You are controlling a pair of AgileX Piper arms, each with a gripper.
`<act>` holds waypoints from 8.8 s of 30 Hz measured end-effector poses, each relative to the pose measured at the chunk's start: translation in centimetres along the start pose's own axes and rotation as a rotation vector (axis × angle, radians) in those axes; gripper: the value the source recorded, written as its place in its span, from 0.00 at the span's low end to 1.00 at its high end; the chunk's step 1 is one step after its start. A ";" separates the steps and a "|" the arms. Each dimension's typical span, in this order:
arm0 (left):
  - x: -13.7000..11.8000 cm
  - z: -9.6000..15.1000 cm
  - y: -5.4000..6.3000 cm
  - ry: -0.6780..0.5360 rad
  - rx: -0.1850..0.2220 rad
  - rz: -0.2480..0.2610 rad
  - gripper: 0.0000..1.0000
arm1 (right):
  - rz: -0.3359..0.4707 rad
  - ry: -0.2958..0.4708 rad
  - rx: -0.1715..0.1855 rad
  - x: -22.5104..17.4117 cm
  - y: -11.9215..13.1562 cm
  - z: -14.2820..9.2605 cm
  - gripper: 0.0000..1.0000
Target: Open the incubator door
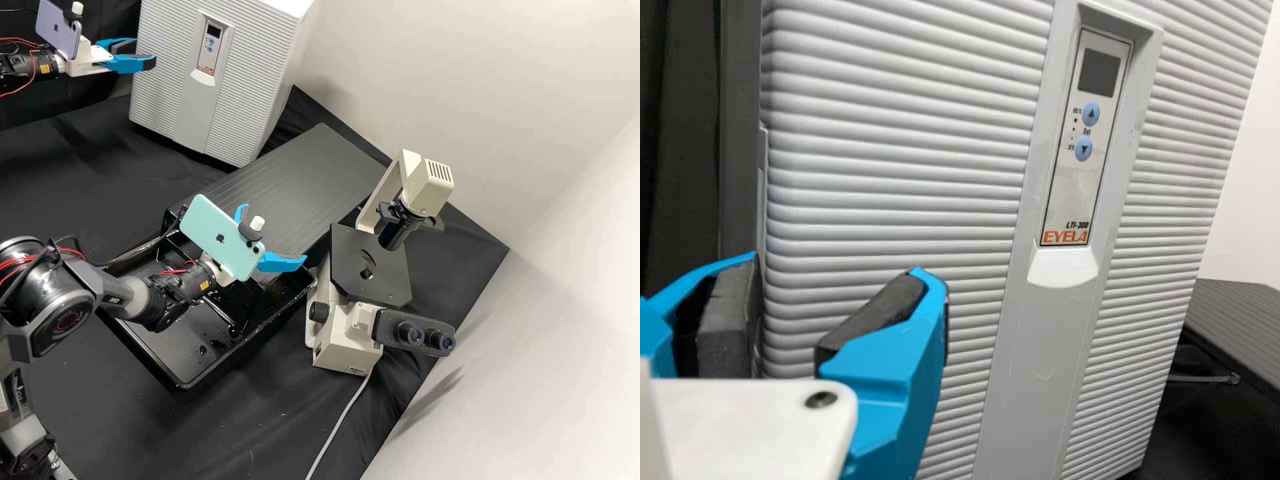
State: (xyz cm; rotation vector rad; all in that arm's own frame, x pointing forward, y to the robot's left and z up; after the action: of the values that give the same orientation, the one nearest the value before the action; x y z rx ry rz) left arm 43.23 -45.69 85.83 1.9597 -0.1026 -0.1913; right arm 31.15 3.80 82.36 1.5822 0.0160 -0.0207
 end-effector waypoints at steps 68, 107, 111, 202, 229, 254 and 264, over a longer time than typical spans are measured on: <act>-3.9 1.2 0.4 0.072 -0.045 -0.016 1.00 | 0.000 0.000 0.000 0.0 0.0 0.0 1.00; 1.9 0.5 2.2 0.026 -0.050 -0.037 1.00 | 0.000 0.000 0.000 0.0 0.0 0.0 1.00; 2.3 0.3 1.8 0.030 -0.037 -0.059 1.00 | 0.000 0.000 0.000 0.0 0.0 0.0 1.00; 3.4 2.0 2.7 -0.036 -0.155 -0.040 0.00 | 0.000 0.000 0.000 0.0 0.0 0.0 1.00; 3.2 1.7 2.9 0.009 -0.200 -0.034 0.00 | 0.000 0.000 0.000 0.0 0.0 0.0 1.00; 2.0 2.2 3.0 0.015 -0.195 -0.046 0.00 | 0.000 0.000 0.000 0.0 0.0 0.0 1.00; 2.0 2.1 3.0 0.016 -0.195 -0.047 0.00 | 0.000 0.000 0.000 0.0 0.0 0.0 1.00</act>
State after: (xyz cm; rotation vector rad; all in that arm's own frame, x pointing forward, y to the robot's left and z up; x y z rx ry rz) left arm 44.91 -49.12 87.58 1.7696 -0.0263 -0.2079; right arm 31.15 3.80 82.36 1.5822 0.0160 -0.0207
